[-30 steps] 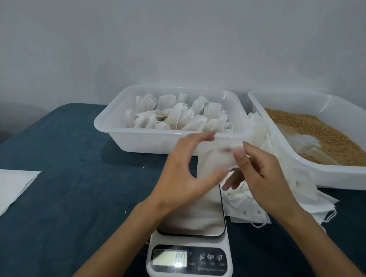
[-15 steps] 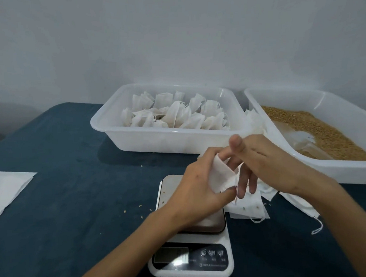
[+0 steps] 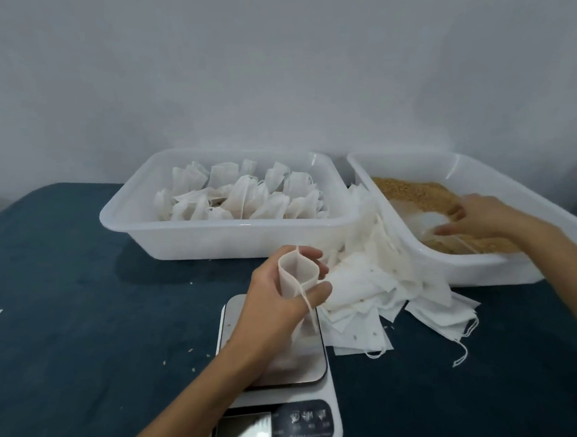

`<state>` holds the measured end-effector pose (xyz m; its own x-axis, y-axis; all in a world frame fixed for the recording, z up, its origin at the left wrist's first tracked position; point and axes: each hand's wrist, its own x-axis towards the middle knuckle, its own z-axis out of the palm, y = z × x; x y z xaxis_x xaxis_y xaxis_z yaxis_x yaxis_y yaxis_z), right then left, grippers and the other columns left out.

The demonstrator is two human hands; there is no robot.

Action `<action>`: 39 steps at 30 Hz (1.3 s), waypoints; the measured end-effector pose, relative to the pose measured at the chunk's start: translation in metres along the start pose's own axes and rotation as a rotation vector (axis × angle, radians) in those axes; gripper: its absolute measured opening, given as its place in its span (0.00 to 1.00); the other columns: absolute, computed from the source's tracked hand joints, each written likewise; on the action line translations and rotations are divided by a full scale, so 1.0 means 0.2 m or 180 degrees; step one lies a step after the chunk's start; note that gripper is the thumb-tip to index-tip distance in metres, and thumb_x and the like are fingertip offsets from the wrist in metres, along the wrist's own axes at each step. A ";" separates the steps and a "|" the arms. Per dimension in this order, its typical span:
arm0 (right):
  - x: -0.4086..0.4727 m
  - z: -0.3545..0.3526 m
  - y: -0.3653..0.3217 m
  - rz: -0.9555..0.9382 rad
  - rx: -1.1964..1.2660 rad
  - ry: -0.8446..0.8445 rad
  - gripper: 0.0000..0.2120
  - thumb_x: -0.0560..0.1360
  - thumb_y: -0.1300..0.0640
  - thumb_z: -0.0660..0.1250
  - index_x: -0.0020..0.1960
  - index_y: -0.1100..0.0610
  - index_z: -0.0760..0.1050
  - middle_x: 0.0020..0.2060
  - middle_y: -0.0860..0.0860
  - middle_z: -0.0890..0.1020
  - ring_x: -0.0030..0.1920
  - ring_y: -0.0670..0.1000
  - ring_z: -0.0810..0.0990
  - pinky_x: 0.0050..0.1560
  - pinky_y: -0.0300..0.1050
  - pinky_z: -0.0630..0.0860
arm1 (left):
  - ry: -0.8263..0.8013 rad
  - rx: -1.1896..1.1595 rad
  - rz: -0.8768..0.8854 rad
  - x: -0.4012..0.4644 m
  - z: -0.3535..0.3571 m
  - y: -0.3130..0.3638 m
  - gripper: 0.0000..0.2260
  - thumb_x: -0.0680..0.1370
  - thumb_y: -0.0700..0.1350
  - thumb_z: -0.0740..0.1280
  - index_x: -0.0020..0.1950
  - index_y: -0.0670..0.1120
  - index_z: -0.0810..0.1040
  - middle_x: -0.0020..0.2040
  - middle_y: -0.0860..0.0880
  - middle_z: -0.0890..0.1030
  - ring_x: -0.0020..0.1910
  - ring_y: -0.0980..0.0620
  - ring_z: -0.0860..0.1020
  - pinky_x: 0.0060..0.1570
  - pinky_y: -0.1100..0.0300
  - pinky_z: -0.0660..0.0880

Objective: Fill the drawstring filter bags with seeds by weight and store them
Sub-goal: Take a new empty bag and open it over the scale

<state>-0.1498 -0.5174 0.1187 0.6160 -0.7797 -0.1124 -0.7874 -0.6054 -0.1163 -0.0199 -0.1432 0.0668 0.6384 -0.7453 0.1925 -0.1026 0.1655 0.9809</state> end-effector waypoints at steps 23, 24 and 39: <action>0.43 0.04 0.23 0.0575 -0.1193 0.0276 0.14 0.75 0.59 0.70 0.60 0.58 0.74 0.41 0.50 0.74 0.43 0.52 0.75 0.43 0.47 0.75 | 0.0164 0.0074 0.0058 0.03 -0.03 -0.01 0.15 0.69 0.45 0.77 0.53 0.57 0.82 0.46 0.48 0.85 0.49 0.47 0.84 0.50 0.60 0.80; 0.44 0.04 0.21 0.0489 -0.1213 0.0235 0.14 0.73 0.60 0.71 0.58 0.59 0.75 0.39 0.50 0.74 0.40 0.51 0.75 0.40 0.46 0.75 | 0.0166 0.0078 0.0052 0.03 -0.03 -0.01 0.15 0.69 0.45 0.77 0.53 0.57 0.82 0.46 0.48 0.85 0.49 0.47 0.84 0.50 0.61 0.80; 0.40 0.07 -0.22 -0.0552 -0.1117 0.0101 0.20 0.73 0.56 0.75 0.37 0.48 0.63 0.29 0.49 0.76 0.26 0.47 0.78 0.26 0.41 0.71 | 0.0135 0.0086 0.0087 0.04 -0.01 -0.02 0.19 0.67 0.41 0.81 0.57 0.46 0.83 0.45 0.43 0.85 0.50 0.44 0.84 0.48 0.63 0.80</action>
<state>-0.0652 -0.5509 0.1008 0.7440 -0.6621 -0.0895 -0.6348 -0.7423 0.2143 -0.0124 -0.1475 0.0639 0.6668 -0.7125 0.2184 -0.1406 0.1676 0.9758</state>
